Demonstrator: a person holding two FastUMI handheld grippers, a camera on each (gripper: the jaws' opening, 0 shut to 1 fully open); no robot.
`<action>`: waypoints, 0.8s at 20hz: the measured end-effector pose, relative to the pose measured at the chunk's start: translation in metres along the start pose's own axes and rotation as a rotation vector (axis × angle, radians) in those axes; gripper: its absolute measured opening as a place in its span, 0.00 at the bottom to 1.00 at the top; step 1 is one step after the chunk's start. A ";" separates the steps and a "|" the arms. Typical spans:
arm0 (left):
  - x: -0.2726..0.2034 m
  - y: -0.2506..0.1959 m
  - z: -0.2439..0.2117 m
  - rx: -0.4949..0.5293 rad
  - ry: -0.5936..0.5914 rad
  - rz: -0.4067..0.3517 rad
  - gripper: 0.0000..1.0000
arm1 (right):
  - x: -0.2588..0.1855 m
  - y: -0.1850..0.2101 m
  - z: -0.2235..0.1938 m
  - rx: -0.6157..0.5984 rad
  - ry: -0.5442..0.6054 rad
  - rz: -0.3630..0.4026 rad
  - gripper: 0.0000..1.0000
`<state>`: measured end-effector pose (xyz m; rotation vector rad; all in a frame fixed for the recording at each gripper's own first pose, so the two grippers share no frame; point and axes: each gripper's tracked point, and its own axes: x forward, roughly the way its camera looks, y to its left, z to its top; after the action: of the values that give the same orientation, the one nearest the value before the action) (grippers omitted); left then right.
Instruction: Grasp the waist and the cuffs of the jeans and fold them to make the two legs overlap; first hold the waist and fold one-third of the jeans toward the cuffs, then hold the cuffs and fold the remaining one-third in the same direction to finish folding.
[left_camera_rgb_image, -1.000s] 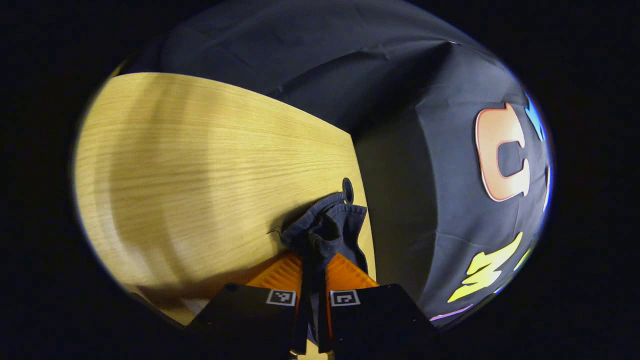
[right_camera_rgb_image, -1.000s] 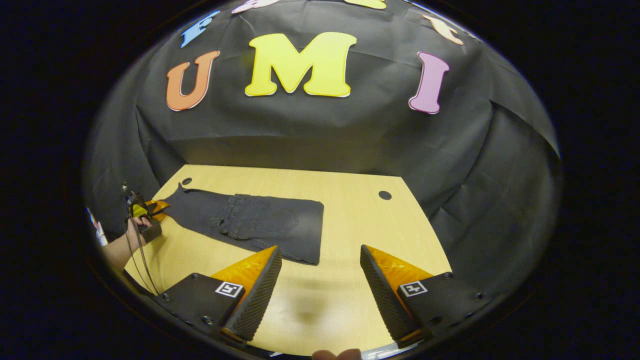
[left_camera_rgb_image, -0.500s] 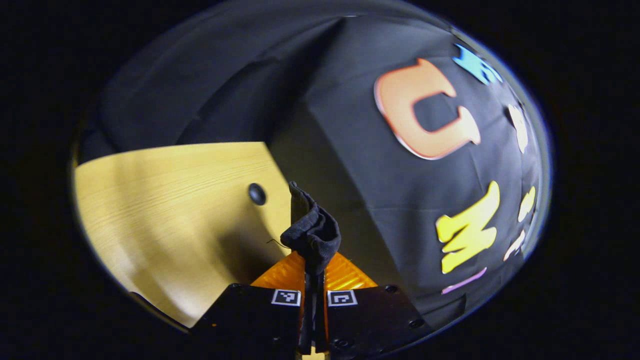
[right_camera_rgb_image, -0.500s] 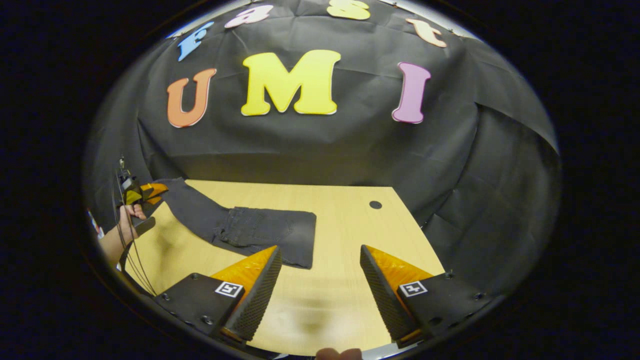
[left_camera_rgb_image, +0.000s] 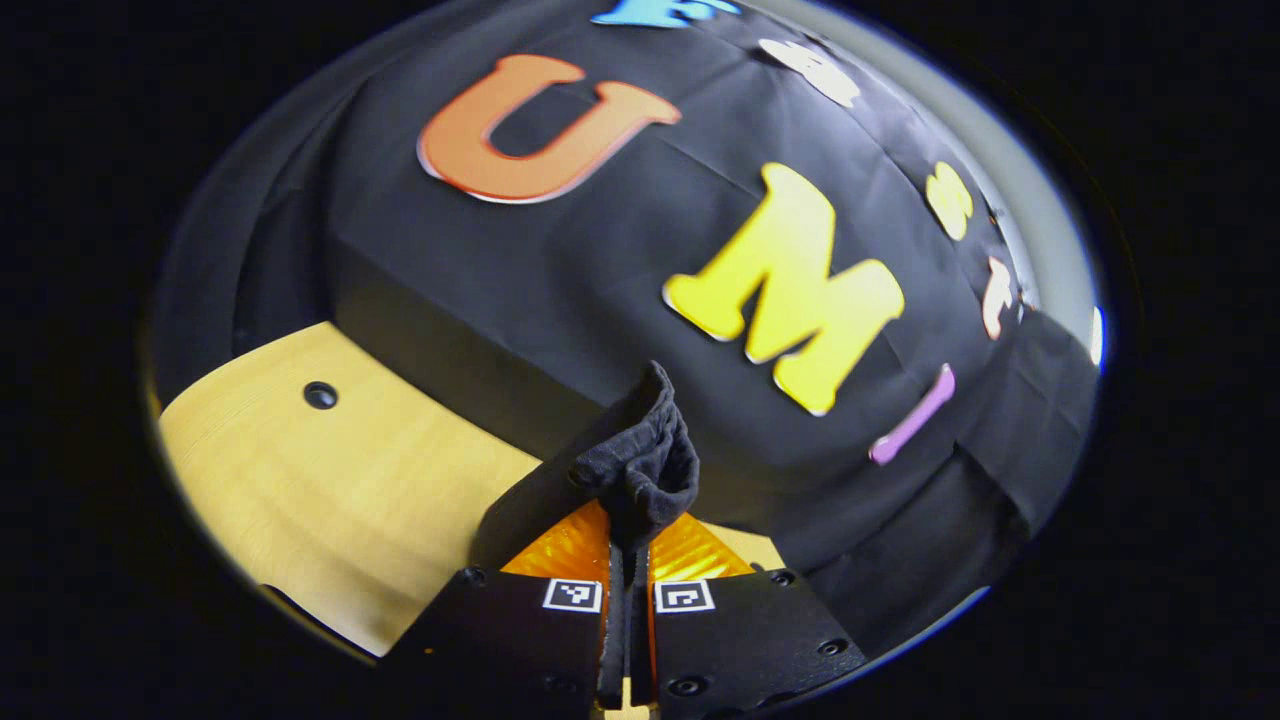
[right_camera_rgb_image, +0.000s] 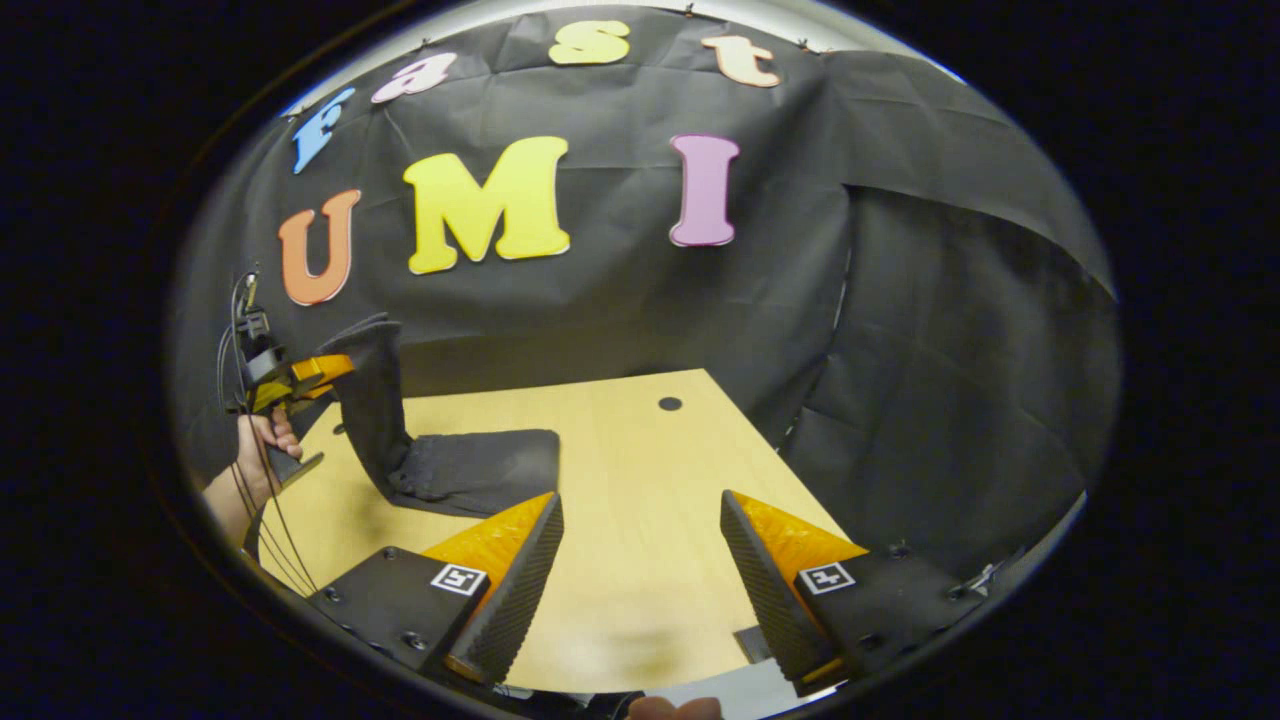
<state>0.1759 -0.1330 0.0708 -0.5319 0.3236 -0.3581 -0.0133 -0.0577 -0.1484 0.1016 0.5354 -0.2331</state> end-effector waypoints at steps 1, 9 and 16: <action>0.011 -0.013 -0.020 0.050 0.030 -0.007 0.05 | -0.003 -0.010 -0.001 0.000 -0.003 -0.023 0.95; 0.068 -0.013 -0.183 0.365 0.225 0.047 0.06 | -0.016 -0.054 -0.026 0.011 0.089 -0.128 0.97; 0.081 0.005 -0.225 0.312 0.254 0.110 0.08 | -0.005 -0.054 -0.035 0.004 0.141 -0.100 0.96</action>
<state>0.1616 -0.2592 -0.1321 -0.1602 0.5297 -0.3617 -0.0485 -0.1040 -0.1779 0.0953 0.6807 -0.3257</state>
